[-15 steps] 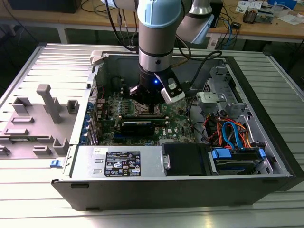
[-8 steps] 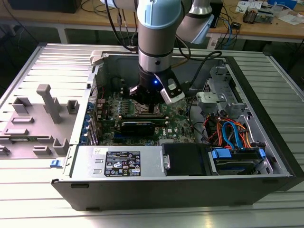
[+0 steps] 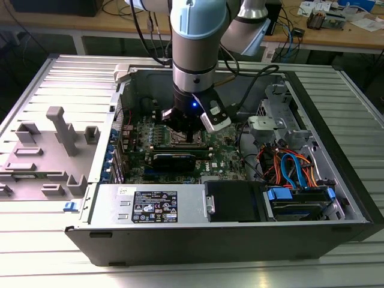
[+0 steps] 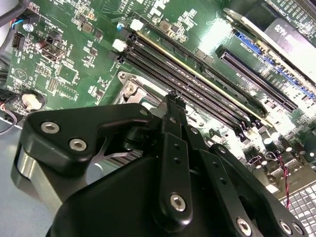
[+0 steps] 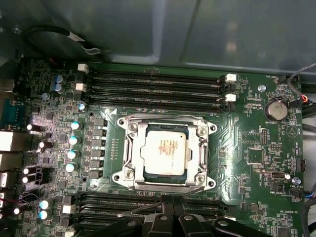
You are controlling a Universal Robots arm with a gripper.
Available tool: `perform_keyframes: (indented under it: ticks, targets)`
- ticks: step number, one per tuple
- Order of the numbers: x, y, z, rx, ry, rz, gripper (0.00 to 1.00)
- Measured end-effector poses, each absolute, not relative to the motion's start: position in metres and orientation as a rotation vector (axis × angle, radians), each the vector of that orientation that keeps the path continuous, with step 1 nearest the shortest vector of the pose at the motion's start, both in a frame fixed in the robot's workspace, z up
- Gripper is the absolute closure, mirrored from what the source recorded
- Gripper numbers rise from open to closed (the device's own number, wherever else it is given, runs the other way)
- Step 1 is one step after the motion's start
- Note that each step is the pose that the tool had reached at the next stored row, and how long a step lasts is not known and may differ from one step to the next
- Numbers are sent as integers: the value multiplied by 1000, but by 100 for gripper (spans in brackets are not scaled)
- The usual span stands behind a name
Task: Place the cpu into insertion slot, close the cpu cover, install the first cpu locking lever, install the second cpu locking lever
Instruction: 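Install the second cpu locking lever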
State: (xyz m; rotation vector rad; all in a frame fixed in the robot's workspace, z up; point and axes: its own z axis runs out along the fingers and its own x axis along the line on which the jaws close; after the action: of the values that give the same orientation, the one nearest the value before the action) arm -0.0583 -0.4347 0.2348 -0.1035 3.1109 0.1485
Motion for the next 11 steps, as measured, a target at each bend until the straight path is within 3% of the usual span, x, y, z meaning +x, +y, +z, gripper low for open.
perform_keyframes:
  ticks: [11]
  targets:
    - [-59,-435,235,-104,3111,149,89]
